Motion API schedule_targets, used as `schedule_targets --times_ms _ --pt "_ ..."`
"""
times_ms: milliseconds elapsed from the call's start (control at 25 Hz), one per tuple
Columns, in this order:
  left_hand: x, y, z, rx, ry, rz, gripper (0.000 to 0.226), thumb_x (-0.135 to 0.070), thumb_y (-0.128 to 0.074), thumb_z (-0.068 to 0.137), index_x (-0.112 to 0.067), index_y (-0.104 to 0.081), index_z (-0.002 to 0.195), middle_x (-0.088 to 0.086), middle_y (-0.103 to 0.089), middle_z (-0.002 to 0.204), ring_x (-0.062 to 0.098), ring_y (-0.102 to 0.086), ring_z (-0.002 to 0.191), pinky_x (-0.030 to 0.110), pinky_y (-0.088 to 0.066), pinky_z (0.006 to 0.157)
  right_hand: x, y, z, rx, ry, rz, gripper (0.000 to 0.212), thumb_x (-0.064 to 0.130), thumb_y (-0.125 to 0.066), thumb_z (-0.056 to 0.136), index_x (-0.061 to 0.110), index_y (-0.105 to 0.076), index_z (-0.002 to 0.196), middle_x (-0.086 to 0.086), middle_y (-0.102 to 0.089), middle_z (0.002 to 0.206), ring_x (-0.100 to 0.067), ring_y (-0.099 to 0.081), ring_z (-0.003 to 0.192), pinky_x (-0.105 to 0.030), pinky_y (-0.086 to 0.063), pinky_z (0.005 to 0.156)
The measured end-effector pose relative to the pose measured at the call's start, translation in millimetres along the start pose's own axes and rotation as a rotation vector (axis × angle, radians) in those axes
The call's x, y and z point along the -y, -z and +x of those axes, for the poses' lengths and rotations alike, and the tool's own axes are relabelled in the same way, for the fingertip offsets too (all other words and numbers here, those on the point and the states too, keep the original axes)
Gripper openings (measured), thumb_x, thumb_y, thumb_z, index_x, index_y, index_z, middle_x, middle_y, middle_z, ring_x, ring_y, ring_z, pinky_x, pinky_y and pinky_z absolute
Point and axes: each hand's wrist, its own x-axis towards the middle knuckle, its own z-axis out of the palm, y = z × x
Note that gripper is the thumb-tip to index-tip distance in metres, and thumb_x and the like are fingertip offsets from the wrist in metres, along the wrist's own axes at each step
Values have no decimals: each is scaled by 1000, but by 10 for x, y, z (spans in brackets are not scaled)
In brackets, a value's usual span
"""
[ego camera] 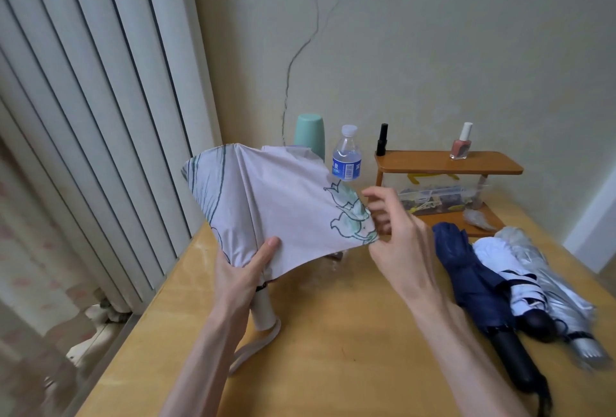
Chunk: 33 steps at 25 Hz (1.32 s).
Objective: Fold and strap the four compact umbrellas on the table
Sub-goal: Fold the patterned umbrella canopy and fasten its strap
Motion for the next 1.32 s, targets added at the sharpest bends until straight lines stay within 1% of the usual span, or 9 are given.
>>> schedule_targets --times_ms 160,240,360,560,640,760,1000,1200,1320 --pt "-46 -3 -13 -21 -27 -3 65 -31 -89 76 -25 -62 135 -1 -79 118 18 -78 103 39 -61 85 29 15 -51 -150 185 -257 21 3 -84 85 9 -68 96 4 -73 79 -12 -65 64 -21 -43 57" --pt "-54 34 -13 -16 -51 59 69 -34 -93 75 -25 -62 136 -1 -78 119 18 -77 102 39 -62 82 21 51 27 179 22 -49 46 3 -80 82 22 -64 120 9 -73 109 -6 -68 94 -26 -56 76" --pt "-66 167 8 -32 -88 165 92 -53 -98 60 -26 -60 139 -5 -76 123 17 -74 112 42 -60 94 40 337 194 701 -201 402 80 10 -73 82 44 -43 149 24 -56 139 4 -49 136 -20 -43 111" --pt "-114 313 53 75 -140 321 90 -48 -103 58 -20 -61 133 -3 -77 115 19 -75 107 30 -62 75 193 244 295 388 -244 639 36 32 -61 103 26 -62 139 7 -67 126 -11 -65 120 -25 -51 101" --pt "-134 289 42 118 -154 377 95 -50 -104 55 -23 -61 135 -7 -76 117 16 -73 109 36 -62 83 241 122 269 354 -152 583 29 27 -59 104 20 -71 130 3 -70 123 -16 -67 115 -26 -52 94" --pt "-167 224 9 146 -175 431 90 -43 -102 59 -25 -60 136 -10 -75 119 7 -71 111 38 -60 93 220 104 261 423 -198 531 26 40 -71 93 30 -76 117 5 -66 114 -13 -66 103 -27 -52 87" --pt "-239 222 -4 204 -217 496 73 -25 -94 61 -31 -61 126 -33 -73 109 -9 -69 103 11 -56 79 122 446 341 546 -246 202 30 60 -81 70 32 -75 74 15 -69 81 -4 -59 73 -30 -41 68" --pt "-289 428 34 184 -204 485 71 -29 -95 62 -32 -63 126 -28 -75 110 -1 -71 105 20 -58 80 -23 769 401 319 -183 243 24 43 -76 84 19 -74 86 6 -73 85 -16 -67 80 -42 -55 74" --pt "-308 482 9 180 -131 426 83 -55 -104 48 -25 -64 115 -13 -78 94 10 -75 88 21 -59 63 74 700 380 515 -234 381 19 35 -77 87 22 -73 101 11 -74 99 -11 -72 93 -36 -59 86"
